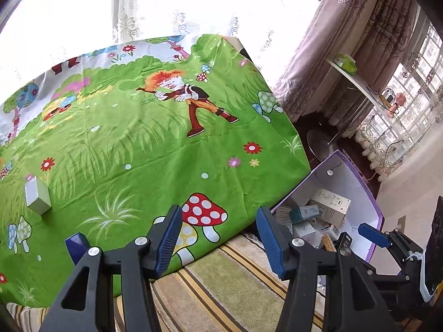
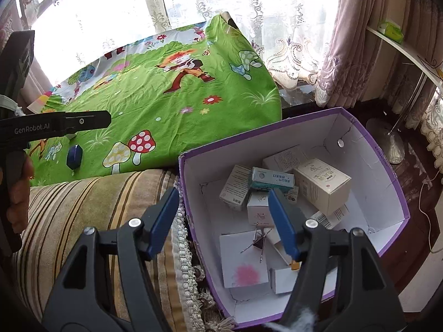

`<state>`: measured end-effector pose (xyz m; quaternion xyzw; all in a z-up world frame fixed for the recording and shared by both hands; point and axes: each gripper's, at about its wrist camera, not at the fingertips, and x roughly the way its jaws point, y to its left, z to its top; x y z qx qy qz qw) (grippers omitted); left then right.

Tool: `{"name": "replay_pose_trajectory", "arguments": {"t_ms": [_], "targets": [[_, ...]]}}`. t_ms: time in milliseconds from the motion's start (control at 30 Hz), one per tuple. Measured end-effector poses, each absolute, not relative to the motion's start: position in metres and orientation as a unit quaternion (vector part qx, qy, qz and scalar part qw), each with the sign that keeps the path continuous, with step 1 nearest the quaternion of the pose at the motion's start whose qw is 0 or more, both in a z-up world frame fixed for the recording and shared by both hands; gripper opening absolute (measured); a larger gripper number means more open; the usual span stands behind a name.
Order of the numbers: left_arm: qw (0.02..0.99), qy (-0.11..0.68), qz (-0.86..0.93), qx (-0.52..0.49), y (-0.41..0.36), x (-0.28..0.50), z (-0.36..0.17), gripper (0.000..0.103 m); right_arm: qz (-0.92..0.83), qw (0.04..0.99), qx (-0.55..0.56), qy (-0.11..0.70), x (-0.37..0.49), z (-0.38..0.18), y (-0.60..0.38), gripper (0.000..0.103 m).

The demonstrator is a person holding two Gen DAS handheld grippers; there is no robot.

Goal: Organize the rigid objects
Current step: 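Move both tools back over the remaining items on the bed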

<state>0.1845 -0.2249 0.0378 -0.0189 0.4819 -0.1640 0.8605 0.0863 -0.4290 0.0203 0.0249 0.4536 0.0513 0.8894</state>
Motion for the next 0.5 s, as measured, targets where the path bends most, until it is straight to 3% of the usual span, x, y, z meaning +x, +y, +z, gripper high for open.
{"name": "replay_pose_trajectory", "arguments": {"t_ms": [500], "targets": [[0.885,0.458,0.034,-0.076,-0.051,0.243,0.022,0.06,0.117,0.887,-0.008,0.446,0.143,0.042,-0.329,0.076]]}}
